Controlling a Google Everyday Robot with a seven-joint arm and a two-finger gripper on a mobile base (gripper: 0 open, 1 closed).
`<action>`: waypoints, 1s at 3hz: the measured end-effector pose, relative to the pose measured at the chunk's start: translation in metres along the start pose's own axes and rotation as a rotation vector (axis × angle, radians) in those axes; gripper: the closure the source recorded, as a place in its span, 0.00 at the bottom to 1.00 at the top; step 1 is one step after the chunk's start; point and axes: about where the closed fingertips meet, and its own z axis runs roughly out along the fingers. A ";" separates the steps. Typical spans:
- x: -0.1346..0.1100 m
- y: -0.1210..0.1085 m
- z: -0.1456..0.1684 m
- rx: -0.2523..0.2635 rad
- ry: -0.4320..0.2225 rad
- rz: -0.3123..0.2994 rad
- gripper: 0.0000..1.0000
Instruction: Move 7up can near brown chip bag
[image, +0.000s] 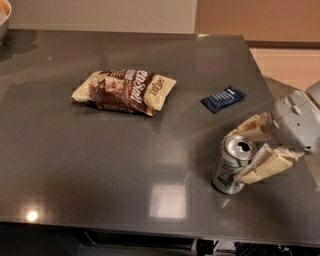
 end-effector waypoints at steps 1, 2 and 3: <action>-0.014 -0.016 -0.007 0.051 0.016 0.013 0.88; -0.025 -0.044 -0.005 0.092 0.027 0.062 1.00; -0.032 -0.078 0.004 0.122 0.026 0.115 1.00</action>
Offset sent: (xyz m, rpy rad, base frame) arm 0.0758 0.0316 0.0293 -0.0233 -0.0214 -0.2023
